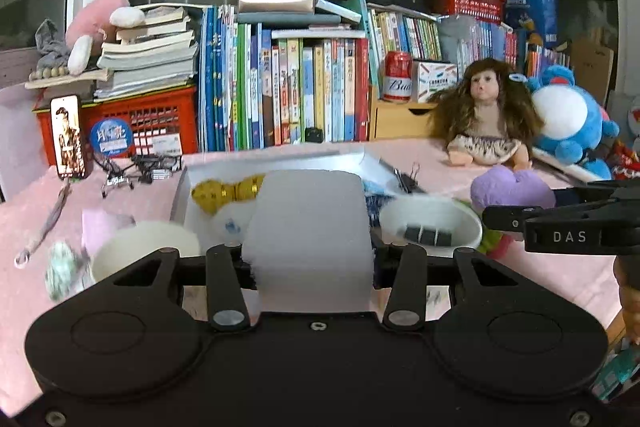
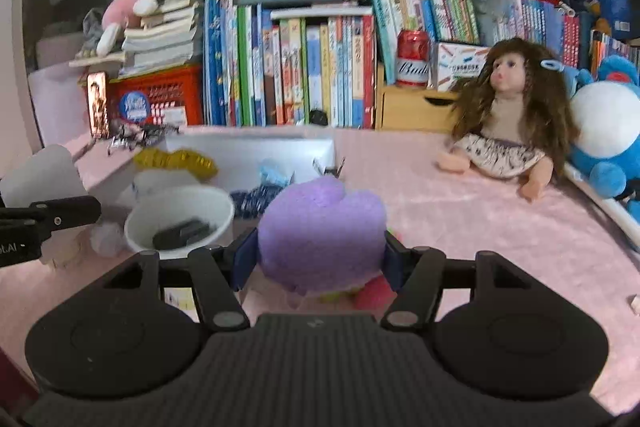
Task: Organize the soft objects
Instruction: 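Carry the foam block with the left tool while the right tool carries the purple heart to the tray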
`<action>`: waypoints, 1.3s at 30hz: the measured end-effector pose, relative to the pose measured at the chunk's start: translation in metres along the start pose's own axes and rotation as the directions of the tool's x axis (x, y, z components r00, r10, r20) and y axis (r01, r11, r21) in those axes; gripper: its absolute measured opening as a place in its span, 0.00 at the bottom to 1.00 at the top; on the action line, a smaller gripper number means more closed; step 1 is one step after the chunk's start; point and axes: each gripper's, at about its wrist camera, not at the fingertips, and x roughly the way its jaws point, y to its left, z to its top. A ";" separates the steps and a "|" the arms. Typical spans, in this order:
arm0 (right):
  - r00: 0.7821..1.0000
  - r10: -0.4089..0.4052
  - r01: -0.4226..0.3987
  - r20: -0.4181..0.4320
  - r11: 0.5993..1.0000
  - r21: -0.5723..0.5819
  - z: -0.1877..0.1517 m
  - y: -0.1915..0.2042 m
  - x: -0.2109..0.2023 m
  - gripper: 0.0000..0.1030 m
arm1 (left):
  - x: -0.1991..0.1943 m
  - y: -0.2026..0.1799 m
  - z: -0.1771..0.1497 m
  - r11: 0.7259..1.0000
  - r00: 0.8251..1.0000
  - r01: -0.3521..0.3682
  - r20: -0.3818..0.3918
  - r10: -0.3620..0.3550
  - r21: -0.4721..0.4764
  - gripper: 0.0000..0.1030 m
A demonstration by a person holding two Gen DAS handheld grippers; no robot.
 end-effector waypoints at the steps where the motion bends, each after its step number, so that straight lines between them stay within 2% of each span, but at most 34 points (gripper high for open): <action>1: 1.000 0.002 -0.002 0.005 1.000 0.010 0.005 -0.002 0.000 0.64 | 0.000 0.002 0.006 1.000 1.000 0.002 0.004 -0.002 0.000 0.41; 7: 1.000 0.017 -0.018 0.025 0.998 0.054 0.030 -0.007 0.004 0.64 | 0.003 0.016 0.046 1.000 0.999 0.009 0.032 -0.010 0.014 0.41; 24: 0.997 0.076 -0.075 -0.005 0.993 0.095 0.073 0.003 0.041 0.64 | 0.056 0.049 0.106 0.998 0.998 0.033 -0.058 -0.036 -0.055 0.41; 32: 0.995 0.093 -0.087 -0.039 0.989 0.120 0.096 0.004 0.059 0.64 | 0.089 0.073 0.132 0.996 0.991 0.023 -0.128 -0.033 -0.083 0.41; 36: 0.992 0.104 -0.094 -0.077 0.988 0.121 0.107 0.006 0.074 0.64 | 0.115 0.084 0.142 0.991 0.976 0.043 -0.206 -0.068 -0.128 0.41; 39: 0.987 0.109 -0.094 -0.115 0.987 0.128 0.113 0.007 0.089 0.64 | 0.138 0.090 0.146 0.990 0.965 0.029 -0.256 -0.065 -0.141 0.41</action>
